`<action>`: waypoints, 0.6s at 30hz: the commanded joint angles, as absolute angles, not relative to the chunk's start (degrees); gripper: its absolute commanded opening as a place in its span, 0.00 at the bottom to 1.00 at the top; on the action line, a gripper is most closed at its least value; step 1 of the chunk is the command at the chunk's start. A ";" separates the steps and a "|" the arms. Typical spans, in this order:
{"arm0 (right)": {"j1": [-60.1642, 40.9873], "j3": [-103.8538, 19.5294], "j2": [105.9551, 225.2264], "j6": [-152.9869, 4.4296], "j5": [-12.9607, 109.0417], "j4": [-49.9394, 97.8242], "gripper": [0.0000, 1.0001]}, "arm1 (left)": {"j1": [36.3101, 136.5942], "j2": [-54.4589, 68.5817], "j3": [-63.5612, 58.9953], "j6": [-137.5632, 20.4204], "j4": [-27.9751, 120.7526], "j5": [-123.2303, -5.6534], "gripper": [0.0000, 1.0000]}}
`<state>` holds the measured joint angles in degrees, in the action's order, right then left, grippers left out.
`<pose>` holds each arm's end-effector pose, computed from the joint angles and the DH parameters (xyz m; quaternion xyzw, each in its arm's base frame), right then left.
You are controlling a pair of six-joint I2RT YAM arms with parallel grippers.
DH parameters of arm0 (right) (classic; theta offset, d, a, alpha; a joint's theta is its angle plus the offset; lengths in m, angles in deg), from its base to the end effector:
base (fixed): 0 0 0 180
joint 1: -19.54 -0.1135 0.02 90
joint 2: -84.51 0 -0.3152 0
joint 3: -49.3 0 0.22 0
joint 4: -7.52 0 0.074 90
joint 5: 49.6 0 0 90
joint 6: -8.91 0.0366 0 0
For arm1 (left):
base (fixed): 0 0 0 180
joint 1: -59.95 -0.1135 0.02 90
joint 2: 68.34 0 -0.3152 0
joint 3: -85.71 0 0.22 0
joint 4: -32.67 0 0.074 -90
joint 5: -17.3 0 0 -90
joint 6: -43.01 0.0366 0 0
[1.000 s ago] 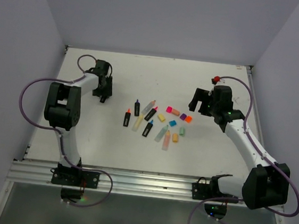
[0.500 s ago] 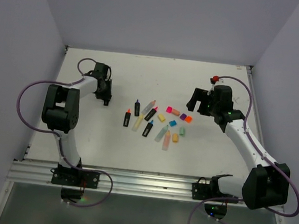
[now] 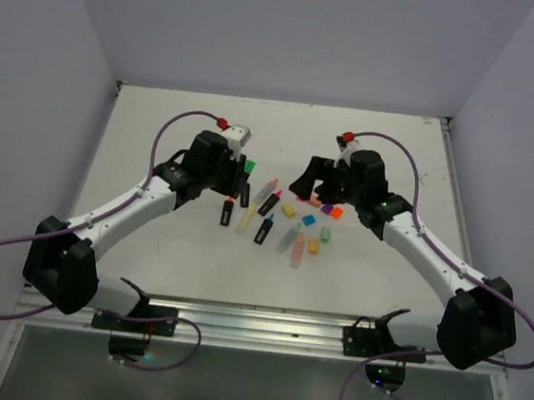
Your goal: Open the pen caps
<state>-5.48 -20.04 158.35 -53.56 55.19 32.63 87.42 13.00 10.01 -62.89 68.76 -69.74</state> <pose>0.2196 0.1128 0.3449 -0.0459 0.8583 0.3205 0.3980 0.2422 -0.1281 0.3299 0.1025 0.9066 -0.1729 0.3711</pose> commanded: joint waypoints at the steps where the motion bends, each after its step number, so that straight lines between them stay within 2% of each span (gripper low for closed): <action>1: -7.61 -24.00 160.26 -46.91 55.78 26.78 0.89 | 91.93 9.79 11.18 -64.48 66.86 -68.48 0.05; 7: -9.90 -26.73 162.73 -41.81 57.10 21.43 0.83 | 100.02 8.21 10.39 -65.01 66.69 -71.03 0.05; 10: -10.61 -27.52 163.96 -40.66 56.66 20.71 0.81 | 101.69 8.12 10.12 -65.01 66.42 -72.44 0.05; 18: -12.01 -27.96 167.47 -39.78 57.54 20.97 0.67 | 102.84 8.12 9.59 -65.10 65.28 -72.53 0.05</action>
<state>-11.25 -26.51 166.64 -41.24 56.43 22.92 102.41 9.61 10.45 -64.40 68.52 -71.64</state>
